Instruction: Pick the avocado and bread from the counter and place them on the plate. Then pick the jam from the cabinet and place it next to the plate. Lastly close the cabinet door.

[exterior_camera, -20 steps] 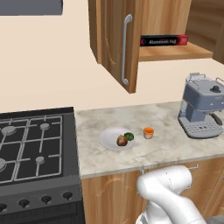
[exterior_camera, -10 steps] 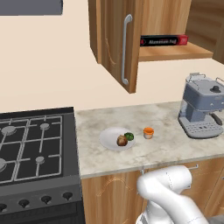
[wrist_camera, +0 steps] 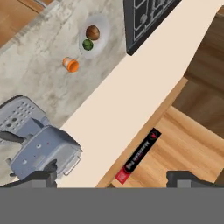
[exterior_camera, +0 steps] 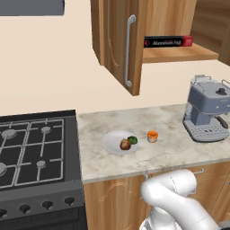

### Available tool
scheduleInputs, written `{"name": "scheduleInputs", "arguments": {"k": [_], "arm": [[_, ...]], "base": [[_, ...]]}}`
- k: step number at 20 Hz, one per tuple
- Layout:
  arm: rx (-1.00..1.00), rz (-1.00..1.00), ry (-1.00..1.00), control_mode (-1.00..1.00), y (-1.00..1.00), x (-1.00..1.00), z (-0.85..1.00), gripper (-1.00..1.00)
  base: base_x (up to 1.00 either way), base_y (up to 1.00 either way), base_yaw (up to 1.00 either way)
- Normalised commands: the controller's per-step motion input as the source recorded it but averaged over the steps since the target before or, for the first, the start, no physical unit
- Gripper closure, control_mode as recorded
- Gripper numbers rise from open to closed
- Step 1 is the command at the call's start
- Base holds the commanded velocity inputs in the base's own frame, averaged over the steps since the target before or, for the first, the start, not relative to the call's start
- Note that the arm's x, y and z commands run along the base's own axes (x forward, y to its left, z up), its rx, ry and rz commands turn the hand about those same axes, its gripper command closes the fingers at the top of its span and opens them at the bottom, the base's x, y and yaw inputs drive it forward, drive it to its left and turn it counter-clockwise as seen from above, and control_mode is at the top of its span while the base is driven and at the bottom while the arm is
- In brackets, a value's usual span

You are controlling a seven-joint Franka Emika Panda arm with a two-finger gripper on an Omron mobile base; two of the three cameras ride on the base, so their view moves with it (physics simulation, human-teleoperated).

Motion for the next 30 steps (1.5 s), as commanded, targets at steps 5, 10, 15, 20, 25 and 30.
{"name": "scheduleInputs", "arguments": {"k": [5,10,15,20,25,30], "arm": [[0.12,0.0,-0.07,-1.0,-0.38,-0.07,0.19,-1.0],[0.1,0.0,-0.07,-1.0,-0.41,0.0,0.1,-1.0],[0.12,0.0,-0.03,-1.0,-0.4,0.03,0.01,-1.0],[0.1,0.0,0.0,-1.0,-0.38,0.28,0.0,-1.0],[0.1,0.0,0.0,-1.0,-0.41,0.42,0.0,-1.0],[0.06,0.0,0.0,-1.0,-0.23,0.51,0.0,-1.0]], "base": [[0.0,0.0,0.0],[0.0,0.0,0.0],[0.0,0.0,0.0],[0.0,0.0,0.0],[0.0,0.0,0.0],[0.0,0.0,0.0]]}}
